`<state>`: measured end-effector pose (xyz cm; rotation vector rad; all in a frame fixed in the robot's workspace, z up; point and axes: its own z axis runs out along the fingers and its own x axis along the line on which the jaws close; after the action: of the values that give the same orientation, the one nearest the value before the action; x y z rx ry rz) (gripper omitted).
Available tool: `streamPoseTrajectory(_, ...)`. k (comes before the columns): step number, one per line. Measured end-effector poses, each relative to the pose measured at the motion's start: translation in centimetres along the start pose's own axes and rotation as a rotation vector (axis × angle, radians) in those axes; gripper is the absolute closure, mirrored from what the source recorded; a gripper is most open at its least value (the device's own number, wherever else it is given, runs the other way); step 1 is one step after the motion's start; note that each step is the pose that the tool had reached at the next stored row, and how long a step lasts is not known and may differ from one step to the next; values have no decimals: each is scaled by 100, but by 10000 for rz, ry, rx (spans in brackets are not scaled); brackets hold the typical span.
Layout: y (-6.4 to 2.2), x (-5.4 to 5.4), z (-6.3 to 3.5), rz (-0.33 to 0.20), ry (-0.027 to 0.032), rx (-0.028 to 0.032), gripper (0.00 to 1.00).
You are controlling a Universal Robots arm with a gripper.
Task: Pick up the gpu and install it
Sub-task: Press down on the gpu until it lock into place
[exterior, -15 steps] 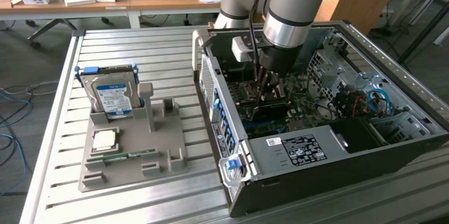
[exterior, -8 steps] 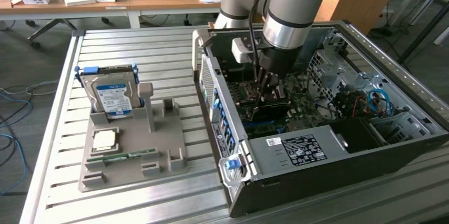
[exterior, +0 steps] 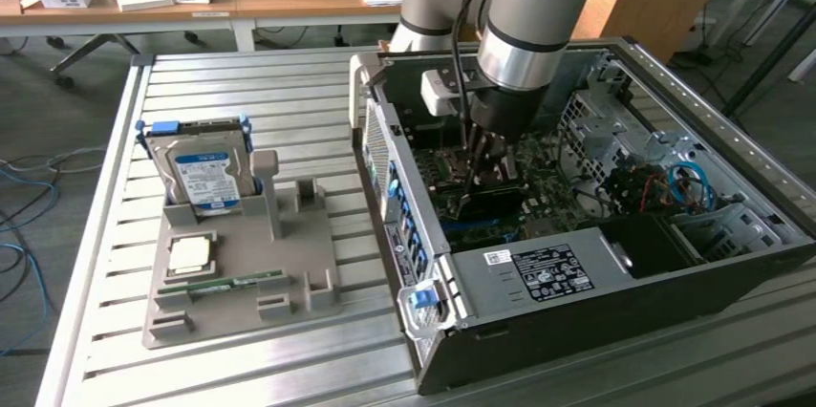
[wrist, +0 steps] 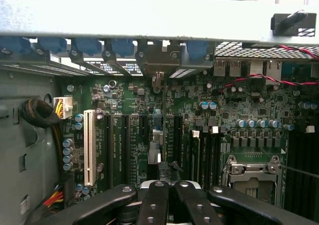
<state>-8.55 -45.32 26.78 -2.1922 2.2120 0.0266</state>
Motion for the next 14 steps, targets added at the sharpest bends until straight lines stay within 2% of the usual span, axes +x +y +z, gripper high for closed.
streamPoseTrajectory(14, 2, 1, 25, 0, 4, -1, 89)
